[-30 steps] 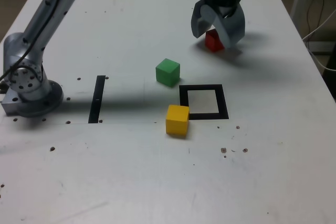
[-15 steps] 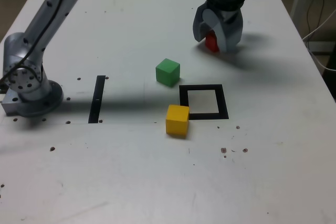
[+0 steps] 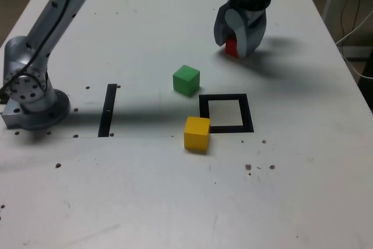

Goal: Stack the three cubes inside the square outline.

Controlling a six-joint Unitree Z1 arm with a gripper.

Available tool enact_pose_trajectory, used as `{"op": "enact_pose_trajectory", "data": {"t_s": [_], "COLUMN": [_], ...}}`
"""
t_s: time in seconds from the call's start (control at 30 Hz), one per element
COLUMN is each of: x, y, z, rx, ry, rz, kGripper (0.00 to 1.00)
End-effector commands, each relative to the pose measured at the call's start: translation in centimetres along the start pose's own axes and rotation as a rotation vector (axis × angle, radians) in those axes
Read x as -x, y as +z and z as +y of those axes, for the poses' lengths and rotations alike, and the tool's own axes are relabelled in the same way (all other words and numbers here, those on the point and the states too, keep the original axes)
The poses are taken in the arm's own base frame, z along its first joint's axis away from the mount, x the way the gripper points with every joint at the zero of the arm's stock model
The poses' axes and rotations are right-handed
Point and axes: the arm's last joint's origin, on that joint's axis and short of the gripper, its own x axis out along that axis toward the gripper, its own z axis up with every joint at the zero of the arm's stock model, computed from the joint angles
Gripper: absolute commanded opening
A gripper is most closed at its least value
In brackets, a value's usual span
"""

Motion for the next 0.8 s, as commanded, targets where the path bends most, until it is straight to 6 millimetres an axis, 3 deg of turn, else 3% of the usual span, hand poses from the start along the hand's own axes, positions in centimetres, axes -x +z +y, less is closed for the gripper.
{"op": "enact_pose_trajectory", "data": {"t_s": [0.0, 0.37, 0.77], "x": [0.9, 4.4, 6.8], "y": [-0.2, -0.8, 1.5], "z": [-0.5, -3.9, -9.6], "rx": [0.011, 0.110, 0.282], "ry": [0.005, 0.015, -0.045], "rz": [-0.011, -0.074, -0.132], "kGripper": [0.33, 0.33, 0.33]}}
